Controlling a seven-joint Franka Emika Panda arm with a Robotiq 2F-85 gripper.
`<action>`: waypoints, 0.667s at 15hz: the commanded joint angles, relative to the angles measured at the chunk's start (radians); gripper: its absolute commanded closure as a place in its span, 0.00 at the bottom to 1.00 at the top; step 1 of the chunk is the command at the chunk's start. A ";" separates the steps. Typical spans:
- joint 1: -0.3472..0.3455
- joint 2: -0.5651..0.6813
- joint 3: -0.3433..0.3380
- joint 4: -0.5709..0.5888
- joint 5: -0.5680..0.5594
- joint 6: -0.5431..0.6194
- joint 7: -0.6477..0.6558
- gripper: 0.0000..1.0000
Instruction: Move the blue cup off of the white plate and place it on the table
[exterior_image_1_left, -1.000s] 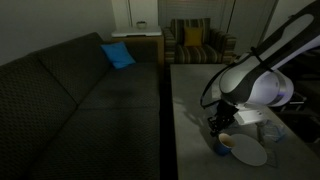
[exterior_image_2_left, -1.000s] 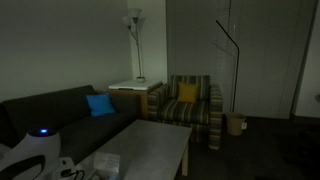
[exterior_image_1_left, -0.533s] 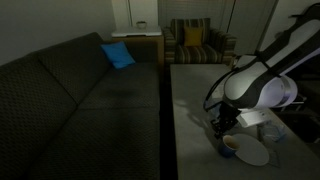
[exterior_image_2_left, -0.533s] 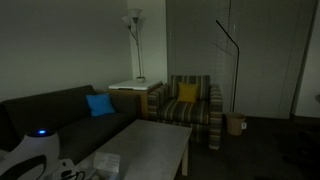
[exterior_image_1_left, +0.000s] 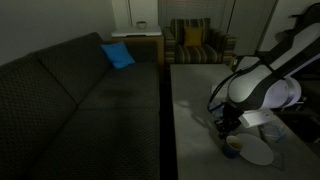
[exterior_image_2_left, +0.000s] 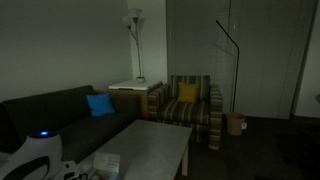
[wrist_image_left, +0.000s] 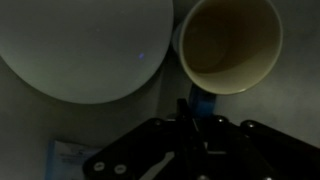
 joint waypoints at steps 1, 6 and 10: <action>0.006 0.000 -0.018 -0.007 -0.025 -0.008 0.039 0.97; 0.009 0.000 -0.019 -0.005 -0.029 -0.016 0.052 0.75; 0.008 0.000 -0.019 -0.006 -0.029 -0.011 0.054 0.59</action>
